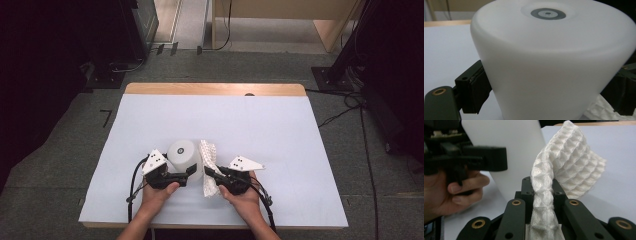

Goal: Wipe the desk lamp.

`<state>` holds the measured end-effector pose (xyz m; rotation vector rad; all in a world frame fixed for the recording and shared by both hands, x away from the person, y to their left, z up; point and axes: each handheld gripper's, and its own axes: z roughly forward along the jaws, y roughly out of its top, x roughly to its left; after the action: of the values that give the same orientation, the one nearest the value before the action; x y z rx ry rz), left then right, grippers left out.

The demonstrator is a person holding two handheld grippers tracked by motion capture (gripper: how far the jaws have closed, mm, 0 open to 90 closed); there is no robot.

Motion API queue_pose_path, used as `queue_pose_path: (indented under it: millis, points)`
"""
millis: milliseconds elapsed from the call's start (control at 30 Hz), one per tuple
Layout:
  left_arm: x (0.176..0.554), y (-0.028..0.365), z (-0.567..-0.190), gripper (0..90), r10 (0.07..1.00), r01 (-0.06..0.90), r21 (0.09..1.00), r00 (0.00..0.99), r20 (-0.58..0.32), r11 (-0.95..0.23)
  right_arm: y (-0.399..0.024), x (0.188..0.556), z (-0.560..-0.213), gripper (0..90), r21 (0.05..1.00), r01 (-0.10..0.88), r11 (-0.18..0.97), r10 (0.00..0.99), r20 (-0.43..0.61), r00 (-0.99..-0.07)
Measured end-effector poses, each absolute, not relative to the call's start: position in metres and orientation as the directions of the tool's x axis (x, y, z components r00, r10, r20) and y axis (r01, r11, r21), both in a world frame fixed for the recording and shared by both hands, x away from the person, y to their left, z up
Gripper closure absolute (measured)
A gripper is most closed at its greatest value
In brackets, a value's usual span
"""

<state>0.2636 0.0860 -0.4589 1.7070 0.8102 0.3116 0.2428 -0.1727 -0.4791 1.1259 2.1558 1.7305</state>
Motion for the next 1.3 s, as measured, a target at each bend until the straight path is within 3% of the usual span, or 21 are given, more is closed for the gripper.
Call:
queue_pose_path:
  millis: [167, 600, 1033, 1300]
  points:
    - [0.266, 0.09, -0.457, 8.9, 0.612, 0.366, 0.926, 0.755, -0.237, -0.093, -0.17, 0.239, -0.473, 78.4, 0.899, 0.435, 0.043, 0.619, 0.318, -0.718]
    - [0.264, 0.072, -0.465, 8.9, 0.607, 0.355, 0.909, 0.779, -0.158, -0.219, -0.179, 0.236, -0.45, 78.4, 0.93, 0.369, 0.005, 0.607, 0.29, -0.74]
    - [0.268, 0.095, -0.45, 8.9, 0.613, 0.333, 0.936, 0.765, -0.199, -0.112, -0.165, 0.24, -0.473, 78.4, 0.894, 0.442, 0.08, 0.593, 0.313, -0.741]
    - [0.263, 0.076, -0.46, 8.9, 0.607, 0.292, 0.927, 0.789, -0.095, -0.234, -0.174, 0.24, -0.464, 78.4, 0.907, 0.42, 0.04, 0.614, 0.309, -0.726]
